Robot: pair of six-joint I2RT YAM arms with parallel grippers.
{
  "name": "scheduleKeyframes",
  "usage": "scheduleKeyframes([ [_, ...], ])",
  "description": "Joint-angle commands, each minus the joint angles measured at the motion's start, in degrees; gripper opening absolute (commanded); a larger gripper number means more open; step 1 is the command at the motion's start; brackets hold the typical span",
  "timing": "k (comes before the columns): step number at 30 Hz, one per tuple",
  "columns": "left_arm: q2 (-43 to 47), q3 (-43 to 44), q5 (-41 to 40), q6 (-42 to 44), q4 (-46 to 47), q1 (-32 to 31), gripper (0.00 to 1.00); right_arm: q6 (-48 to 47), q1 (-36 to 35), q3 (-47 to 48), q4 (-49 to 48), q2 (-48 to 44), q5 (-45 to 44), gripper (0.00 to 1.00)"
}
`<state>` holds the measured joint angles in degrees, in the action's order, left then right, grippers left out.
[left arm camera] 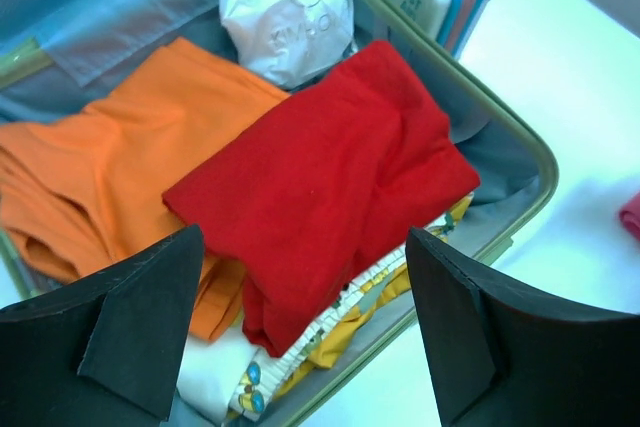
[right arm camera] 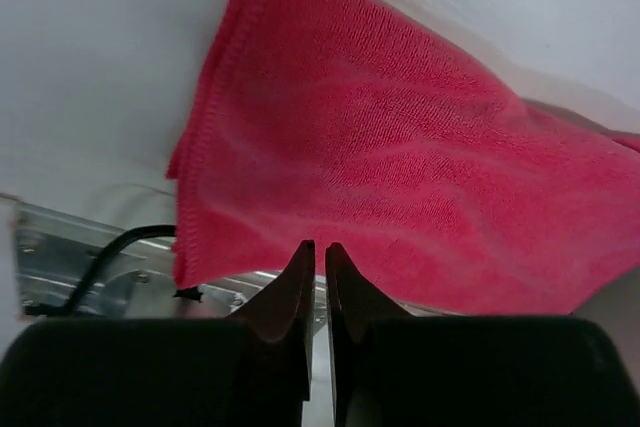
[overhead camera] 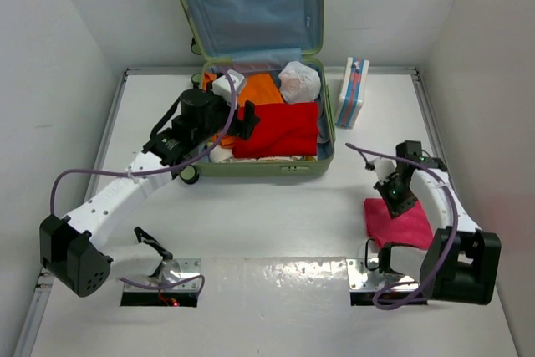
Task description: Pack the luggage
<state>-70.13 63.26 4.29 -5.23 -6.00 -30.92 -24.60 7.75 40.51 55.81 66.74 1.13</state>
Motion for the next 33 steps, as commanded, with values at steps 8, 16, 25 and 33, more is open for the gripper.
scheduleKeyframes([
  [8,2.98,0.80,-4.73,-0.21,-1.03,2.34,0.85,0.68,-0.27,1.66,-19.50,20.42,-5.17,0.12],
  [16,1.13,2.83,-4.13,0.84,-2.44,5.34,0.86,13.16,-0.28,21.96,-19.69,37.57,0.26,0.17],
  [25,0.00,2.83,-3.59,0.22,-2.44,5.87,0.86,15.03,-1.60,34.72,-13.19,30.83,14.87,0.44],
  [33,-1.59,2.83,-2.54,-0.91,-1.38,6.40,0.86,-2.98,2.53,23.75,-13.26,22.22,9.95,0.47],
])
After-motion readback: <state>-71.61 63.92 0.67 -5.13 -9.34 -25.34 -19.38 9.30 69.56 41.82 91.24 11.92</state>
